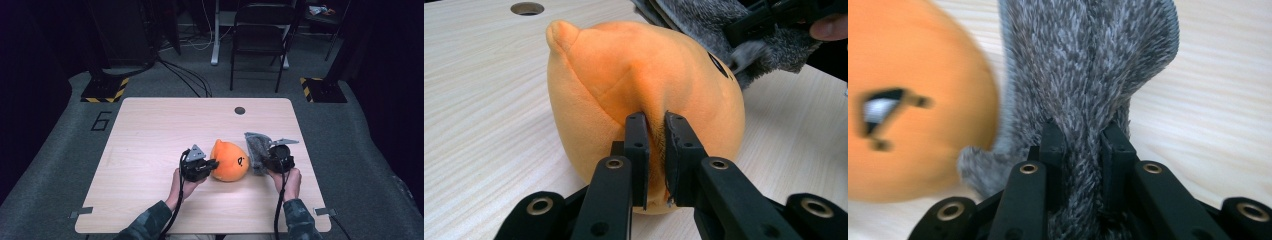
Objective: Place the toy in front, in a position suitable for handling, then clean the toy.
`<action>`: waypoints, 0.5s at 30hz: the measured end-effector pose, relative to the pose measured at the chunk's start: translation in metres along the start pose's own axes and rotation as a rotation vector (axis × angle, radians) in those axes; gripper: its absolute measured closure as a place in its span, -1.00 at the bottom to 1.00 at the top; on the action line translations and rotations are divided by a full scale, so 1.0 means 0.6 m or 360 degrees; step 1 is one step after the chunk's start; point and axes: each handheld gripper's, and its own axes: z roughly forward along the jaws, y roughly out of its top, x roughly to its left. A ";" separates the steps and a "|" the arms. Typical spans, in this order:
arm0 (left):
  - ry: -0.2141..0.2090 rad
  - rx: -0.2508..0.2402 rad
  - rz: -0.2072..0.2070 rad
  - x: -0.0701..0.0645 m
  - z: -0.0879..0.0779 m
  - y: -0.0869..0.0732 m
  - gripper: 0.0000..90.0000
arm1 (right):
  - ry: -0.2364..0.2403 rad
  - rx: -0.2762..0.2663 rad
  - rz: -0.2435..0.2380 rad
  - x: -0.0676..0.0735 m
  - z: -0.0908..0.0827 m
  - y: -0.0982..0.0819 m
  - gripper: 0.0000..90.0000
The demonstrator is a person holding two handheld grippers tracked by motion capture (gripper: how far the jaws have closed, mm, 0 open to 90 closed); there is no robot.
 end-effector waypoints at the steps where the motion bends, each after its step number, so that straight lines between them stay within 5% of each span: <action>1: -0.0002 0.0001 0.0009 0.000 0.000 0.001 0.81 | -0.0018 0.0008 0.0030 -0.009 0.000 -0.004 0.68; 8: 0.0012 -0.0003 0.0011 -0.002 0.001 0.001 0.81 | -0.0072 0.0009 0.0148 -0.058 -0.005 -0.019 0.68; 15: 0.0009 -0.0009 0.0019 -0.004 0.002 0.002 0.81 | 0.0045 -0.0113 0.0068 -0.020 -0.039 0.008 0.68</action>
